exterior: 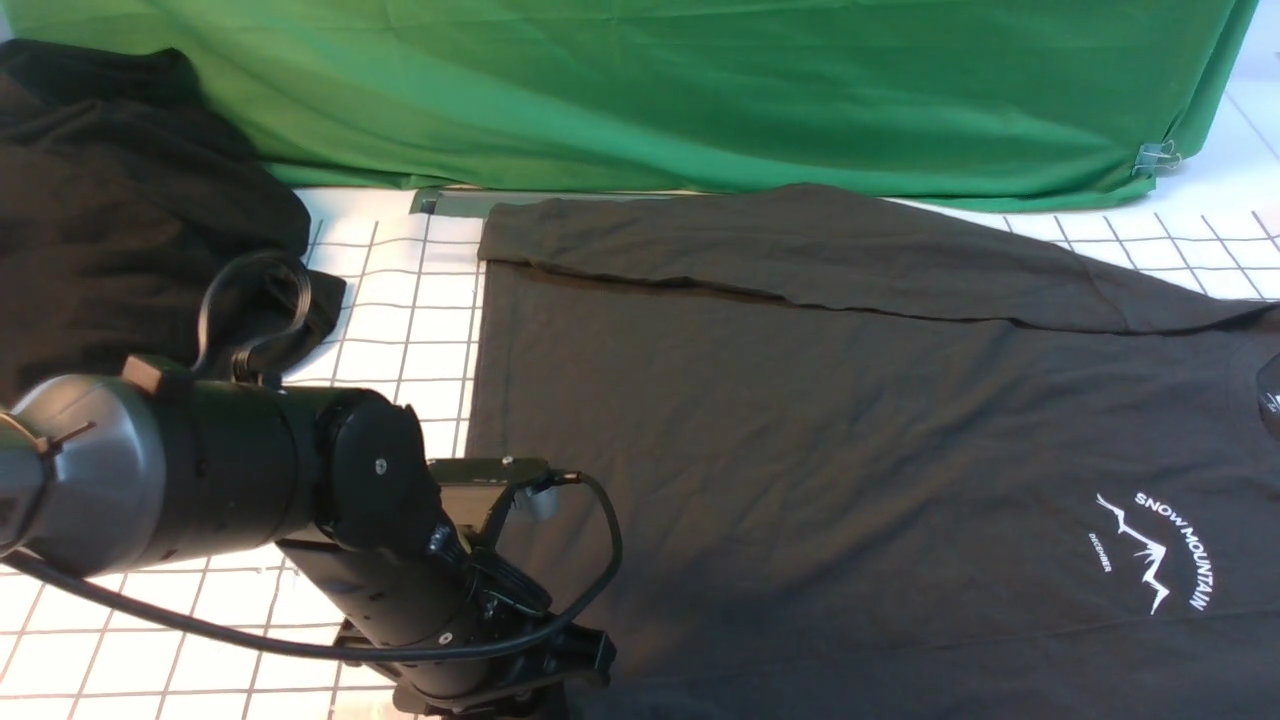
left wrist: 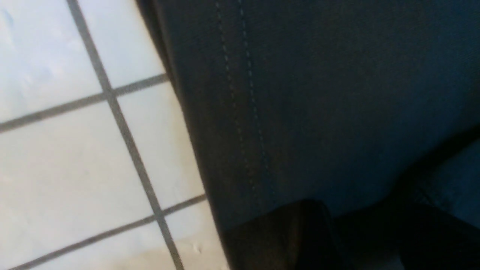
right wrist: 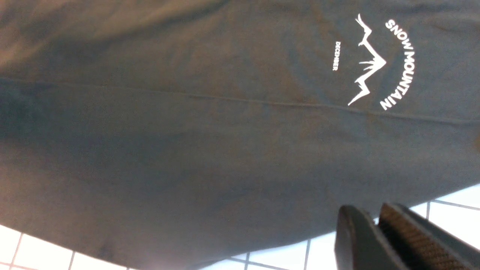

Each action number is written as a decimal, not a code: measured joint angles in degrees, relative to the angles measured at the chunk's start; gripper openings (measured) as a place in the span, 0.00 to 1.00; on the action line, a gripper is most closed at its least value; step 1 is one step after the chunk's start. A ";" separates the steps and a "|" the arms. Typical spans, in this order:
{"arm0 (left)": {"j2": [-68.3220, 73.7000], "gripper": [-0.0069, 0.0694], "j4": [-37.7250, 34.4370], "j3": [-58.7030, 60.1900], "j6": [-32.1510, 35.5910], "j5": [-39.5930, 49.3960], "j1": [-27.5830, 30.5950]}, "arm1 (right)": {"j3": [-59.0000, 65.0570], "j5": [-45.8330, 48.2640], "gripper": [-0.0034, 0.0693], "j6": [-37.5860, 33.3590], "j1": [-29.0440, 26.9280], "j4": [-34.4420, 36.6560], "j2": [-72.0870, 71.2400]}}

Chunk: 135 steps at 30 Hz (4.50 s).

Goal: Fold a long-sleeved shirt over a white checkered tablecloth.
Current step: 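Grasp the left edge of the dark T-shirt lying flat on the table, then fold the left side of the black T-shirt inward over its body, then grab the top left corner of the dark shirt with the left gripper, then fold the left side of the dark shirt inward over its body with the left gripper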

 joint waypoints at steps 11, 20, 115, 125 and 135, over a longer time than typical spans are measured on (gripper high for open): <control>0.29 0.53 0.46 -0.58 -2.03 3.05 0.00 | 0.00 -0.05 0.19 0.04 0.00 0.00 0.00; 1.23 0.43 0.00 -0.65 -2.32 3.17 0.00 | 0.00 -0.05 0.20 0.04 0.00 0.05 0.00; 19.18 0.10 -6.44 -56.59 -11.64 12.75 15.37 | 0.00 -2.82 0.34 2.83 0.00 0.17 0.00; 1.19 0.10 -0.94 -19.05 -13.43 -4.04 4.16 | 0.00 -2.82 0.36 2.83 0.00 0.17 0.00; 0.65 0.35 1.33 -9.08 -13.43 -7.31 3.44 | 0.00 -2.82 0.37 2.83 0.00 0.17 0.00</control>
